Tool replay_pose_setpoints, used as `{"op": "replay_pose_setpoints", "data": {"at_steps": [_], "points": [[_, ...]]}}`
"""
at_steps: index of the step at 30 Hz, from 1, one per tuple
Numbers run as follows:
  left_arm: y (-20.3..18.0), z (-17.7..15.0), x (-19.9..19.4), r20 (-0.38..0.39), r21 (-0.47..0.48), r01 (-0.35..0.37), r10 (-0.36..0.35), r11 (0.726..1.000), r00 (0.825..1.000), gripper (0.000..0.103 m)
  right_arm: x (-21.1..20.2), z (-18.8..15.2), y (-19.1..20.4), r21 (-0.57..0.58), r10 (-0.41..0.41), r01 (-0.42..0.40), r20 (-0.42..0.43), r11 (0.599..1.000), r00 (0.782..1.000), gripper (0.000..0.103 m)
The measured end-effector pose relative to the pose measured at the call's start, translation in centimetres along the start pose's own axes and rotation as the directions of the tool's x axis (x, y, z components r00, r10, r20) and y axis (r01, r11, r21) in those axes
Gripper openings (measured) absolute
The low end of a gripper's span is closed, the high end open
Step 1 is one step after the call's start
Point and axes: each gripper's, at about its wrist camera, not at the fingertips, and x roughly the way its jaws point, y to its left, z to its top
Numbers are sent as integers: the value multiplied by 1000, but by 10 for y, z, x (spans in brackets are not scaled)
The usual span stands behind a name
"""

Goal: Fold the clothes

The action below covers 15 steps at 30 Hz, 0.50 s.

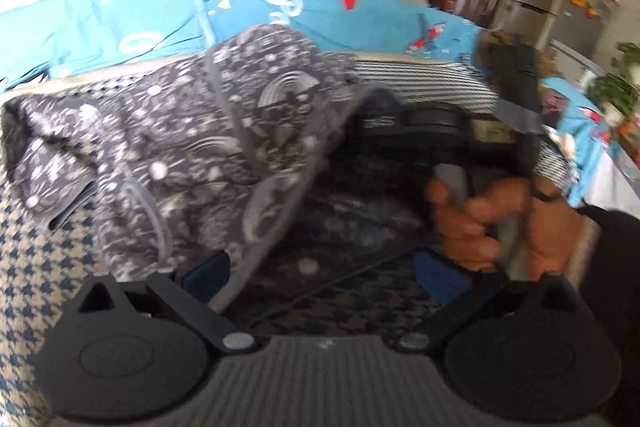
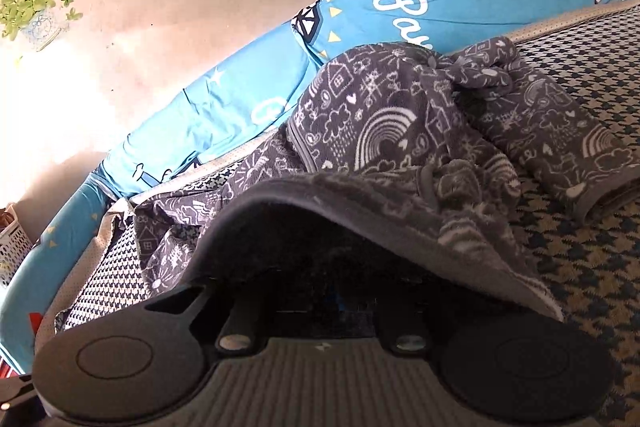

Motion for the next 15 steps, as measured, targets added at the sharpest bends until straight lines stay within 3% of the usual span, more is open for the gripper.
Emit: {"op": "replay_pose_setpoints", "data": {"at_steps": [3, 11, 15], "points": [[-6, -4, 4, -26, 35, 29, -28, 999, 999, 103, 3, 3, -1, -11, 0, 0, -3, 1000, 1000, 13], [-5, -10, 36, -128, 31, 15, -11, 999, 992, 103, -2, 11, -4, 1, 16, -16, 22, 1000, 1000, 13], [3, -8, 44, -94, 31, -133, 136, 991, 986, 103, -8, 14, -8, 10, 17, -17, 38, 1000, 999, 13]]}}
